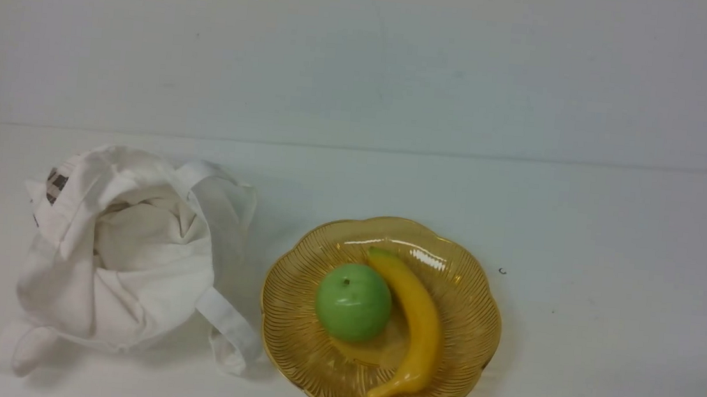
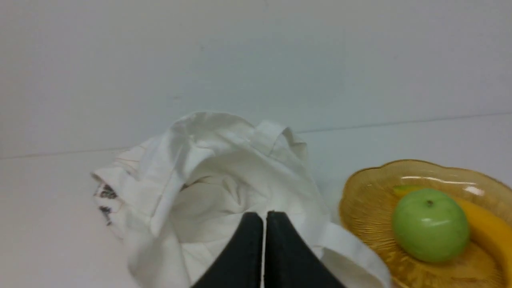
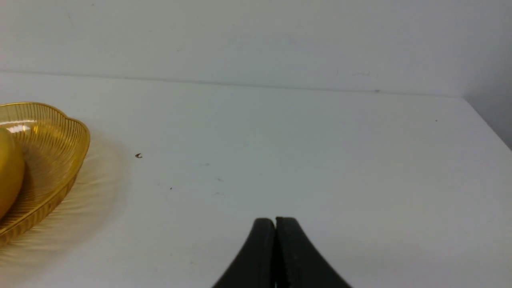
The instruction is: Take the fruit out of the cloth bag on the white table and place them on a plate.
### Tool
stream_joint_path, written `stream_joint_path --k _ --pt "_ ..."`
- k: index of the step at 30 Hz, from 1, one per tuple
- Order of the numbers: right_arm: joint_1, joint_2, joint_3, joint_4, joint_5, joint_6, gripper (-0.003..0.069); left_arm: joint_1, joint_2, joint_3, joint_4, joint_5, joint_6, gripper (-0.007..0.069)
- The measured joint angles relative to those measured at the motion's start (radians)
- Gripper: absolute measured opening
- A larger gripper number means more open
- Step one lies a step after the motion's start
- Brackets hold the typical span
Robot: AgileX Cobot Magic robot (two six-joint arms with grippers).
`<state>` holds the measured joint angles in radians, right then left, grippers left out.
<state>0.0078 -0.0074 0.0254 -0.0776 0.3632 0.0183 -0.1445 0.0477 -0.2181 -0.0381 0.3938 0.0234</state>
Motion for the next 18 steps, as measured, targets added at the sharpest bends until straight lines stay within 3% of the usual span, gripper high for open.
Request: stream_joint_path --k 5,18 --pt "0.0 0.0 0.0 0.0 0.0 0.0 -0.0014 0.104 -0.058 0.137 -0.016 -0.013 0.044 -0.0008" --pt "0.0 0.0 0.0 0.0 0.001 0.0 -0.0014 0.109 -0.058 0.243 -0.013 -0.009 0.05 -0.0008"
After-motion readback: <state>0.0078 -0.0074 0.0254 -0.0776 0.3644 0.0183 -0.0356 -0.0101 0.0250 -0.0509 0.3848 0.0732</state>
